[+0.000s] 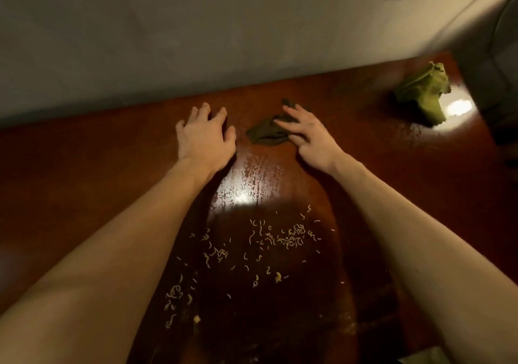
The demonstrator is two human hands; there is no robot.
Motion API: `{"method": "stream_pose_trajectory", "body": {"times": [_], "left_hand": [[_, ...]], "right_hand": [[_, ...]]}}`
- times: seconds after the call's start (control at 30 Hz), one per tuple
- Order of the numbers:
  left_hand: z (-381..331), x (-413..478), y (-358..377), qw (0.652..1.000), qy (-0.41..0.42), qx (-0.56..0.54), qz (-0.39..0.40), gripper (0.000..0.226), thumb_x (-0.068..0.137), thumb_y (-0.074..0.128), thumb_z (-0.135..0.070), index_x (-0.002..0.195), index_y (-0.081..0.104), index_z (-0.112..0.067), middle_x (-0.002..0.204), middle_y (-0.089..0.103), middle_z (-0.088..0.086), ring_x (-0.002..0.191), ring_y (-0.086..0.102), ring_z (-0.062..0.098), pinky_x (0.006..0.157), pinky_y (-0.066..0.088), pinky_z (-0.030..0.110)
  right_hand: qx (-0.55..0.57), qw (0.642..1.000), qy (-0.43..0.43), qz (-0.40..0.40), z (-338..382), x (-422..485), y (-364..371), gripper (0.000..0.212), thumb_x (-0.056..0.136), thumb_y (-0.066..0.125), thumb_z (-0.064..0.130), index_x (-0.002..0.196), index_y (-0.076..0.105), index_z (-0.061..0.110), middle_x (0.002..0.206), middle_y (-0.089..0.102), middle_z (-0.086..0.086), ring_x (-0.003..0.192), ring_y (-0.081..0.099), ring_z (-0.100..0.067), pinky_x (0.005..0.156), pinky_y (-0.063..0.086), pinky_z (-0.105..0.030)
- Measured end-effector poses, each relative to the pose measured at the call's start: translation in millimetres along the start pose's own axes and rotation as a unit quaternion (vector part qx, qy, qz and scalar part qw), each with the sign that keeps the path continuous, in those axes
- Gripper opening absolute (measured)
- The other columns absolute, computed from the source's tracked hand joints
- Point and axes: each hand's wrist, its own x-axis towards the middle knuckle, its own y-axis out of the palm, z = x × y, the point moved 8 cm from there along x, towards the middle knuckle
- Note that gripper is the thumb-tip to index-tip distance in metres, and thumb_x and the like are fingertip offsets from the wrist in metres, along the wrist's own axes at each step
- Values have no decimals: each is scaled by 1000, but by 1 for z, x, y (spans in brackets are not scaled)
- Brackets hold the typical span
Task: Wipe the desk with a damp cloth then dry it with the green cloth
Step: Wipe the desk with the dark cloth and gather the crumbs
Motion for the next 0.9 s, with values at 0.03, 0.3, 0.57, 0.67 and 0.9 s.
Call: {"method": "stream_pose_trajectory", "body": {"times": [0.03,0.3,0.57,0.67,0.9], "left_hand": [[1,0,1,1000,3,0,11,59,105,41,-50,160,36,-29,169,28,13,157,23,34,122,27,58],[-25,-21,7,993,114,-24,18,52,106,45,-37,157,44,-28,169,30,6,158,21,25,126,16,52],[-96,-55,24,968,243,-35,48,48,109,41,-34,156,44,-30,169,32,-1,158,22,19,126,18,45],[-99,-52,24,974,216,-53,38,46,109,40,-31,155,47,-29,167,36,-1,157,25,19,125,20,45],[-110,-52,26,983,179,-35,-11,44,104,47,-29,146,59,-23,155,53,5,147,44,26,119,34,48]], "right_hand": [[2,1000,25,-12,-11,-10,-7,53,99,54,-1,146,57,25,165,32,-4,157,16,-28,126,5,-37],[6,995,82,-62,18,-128,26,56,99,52,6,147,51,37,167,27,5,158,11,-20,129,5,-53],[50,996,68,-24,37,-166,50,53,100,50,12,143,54,42,166,28,11,158,10,-13,129,3,-44],[42,994,92,-38,6,-143,20,51,101,54,9,144,56,38,166,31,8,157,13,-16,129,3,-43],[21,990,128,-55,-69,-109,-38,54,101,50,3,147,55,32,166,30,7,158,12,-19,129,11,-44]]}}
